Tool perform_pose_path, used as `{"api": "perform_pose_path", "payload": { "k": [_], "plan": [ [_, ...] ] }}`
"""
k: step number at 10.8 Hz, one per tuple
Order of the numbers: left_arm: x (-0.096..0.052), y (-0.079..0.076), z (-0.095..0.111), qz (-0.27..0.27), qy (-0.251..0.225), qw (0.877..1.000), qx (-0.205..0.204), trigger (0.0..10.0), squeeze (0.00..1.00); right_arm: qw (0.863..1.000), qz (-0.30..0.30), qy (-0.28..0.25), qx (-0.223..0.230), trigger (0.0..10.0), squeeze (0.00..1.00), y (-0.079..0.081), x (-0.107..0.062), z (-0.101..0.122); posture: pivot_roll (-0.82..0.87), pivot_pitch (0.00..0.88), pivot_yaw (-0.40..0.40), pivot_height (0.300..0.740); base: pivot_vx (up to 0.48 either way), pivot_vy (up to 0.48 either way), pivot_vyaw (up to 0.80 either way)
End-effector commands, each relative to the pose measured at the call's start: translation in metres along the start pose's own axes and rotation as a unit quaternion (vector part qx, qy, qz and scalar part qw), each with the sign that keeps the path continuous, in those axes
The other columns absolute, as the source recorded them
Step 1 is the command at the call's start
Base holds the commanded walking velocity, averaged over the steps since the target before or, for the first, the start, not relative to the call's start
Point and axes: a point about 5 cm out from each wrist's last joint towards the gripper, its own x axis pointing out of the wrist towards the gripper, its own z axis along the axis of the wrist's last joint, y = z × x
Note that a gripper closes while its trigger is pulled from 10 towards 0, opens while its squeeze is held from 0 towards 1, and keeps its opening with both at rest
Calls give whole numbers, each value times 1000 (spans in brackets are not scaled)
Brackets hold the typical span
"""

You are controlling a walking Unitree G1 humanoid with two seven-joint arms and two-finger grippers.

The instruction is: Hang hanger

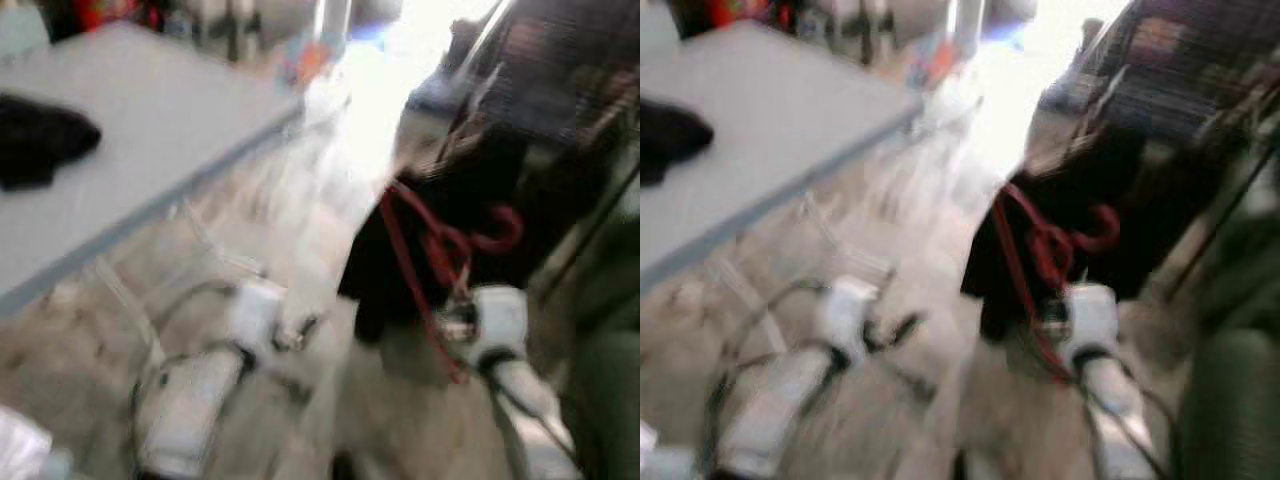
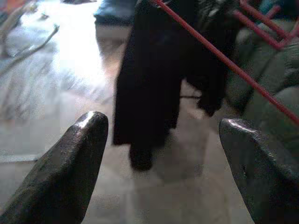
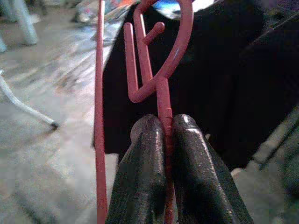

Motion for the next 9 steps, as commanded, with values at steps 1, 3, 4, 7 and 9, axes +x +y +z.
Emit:
{"api": "perform_pose_path", "payload": {
  "k": [1,3,4,7,9],
  "plan": [
    [-5,9,-5,22,12,1000,16,10000,0,1000,3,-13,1,10000,0,3,2,6,-76,0,-8,740,0,0,-800],
    [-7,30,-9,103,18,993,51,10000,0,1000,1,-11,3,10000,0,5,0,4,-74,0,1,740,0,0,-800],
    [-9,33,-9,107,19,993,53,10000,0,1000,3,-10,2,10000,0,6,-3,2,-75,0,5,740,0,0,-800],
    [-15,43,-11,119,24,991,64,10000,0,1000,12,3,-13,10000,0,-6,-10,1,-70,0,13,740,0,0,-800],
    [-20,46,-13,132,27,990,42,10000,0,1000,6,22,-4,10000,0,-16,-13,0,-70,0,15,740,0,0,-800]
  ]
}}
